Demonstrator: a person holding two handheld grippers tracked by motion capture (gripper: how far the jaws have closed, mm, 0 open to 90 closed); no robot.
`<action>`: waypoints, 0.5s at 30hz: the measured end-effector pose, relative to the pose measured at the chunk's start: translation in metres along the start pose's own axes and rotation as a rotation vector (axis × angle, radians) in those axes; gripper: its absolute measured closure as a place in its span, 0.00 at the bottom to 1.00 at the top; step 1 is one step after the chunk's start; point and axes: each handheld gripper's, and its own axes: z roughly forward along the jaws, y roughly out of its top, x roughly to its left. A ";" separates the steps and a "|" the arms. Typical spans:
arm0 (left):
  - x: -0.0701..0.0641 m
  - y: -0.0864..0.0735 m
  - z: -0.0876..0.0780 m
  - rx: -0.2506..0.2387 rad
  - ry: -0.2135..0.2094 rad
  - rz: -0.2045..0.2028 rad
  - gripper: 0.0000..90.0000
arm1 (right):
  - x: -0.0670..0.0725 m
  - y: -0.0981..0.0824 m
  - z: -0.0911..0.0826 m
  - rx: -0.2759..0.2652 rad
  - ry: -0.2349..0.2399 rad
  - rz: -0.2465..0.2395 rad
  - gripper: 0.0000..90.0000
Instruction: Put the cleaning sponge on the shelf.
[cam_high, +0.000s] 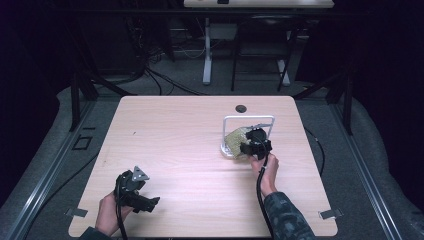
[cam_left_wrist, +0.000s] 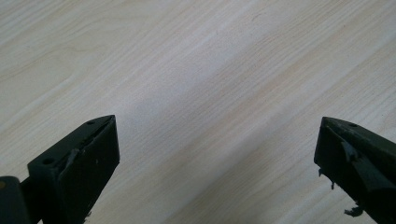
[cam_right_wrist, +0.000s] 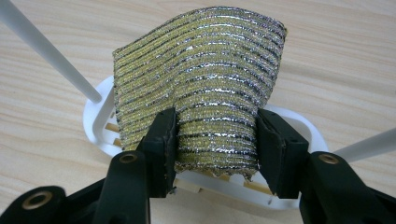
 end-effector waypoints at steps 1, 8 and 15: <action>0.000 0.000 0.000 0.001 0.002 0.000 0.00 | 0.001 0.000 0.001 0.003 -0.001 -0.002 0.56; 0.000 0.000 0.000 0.001 -0.004 0.007 0.00 | 0.002 0.000 0.005 0.025 -0.020 -0.010 0.50; -0.001 0.000 0.000 0.002 -0.004 0.008 0.00 | 0.001 -0.001 0.006 0.037 -0.038 -0.021 0.39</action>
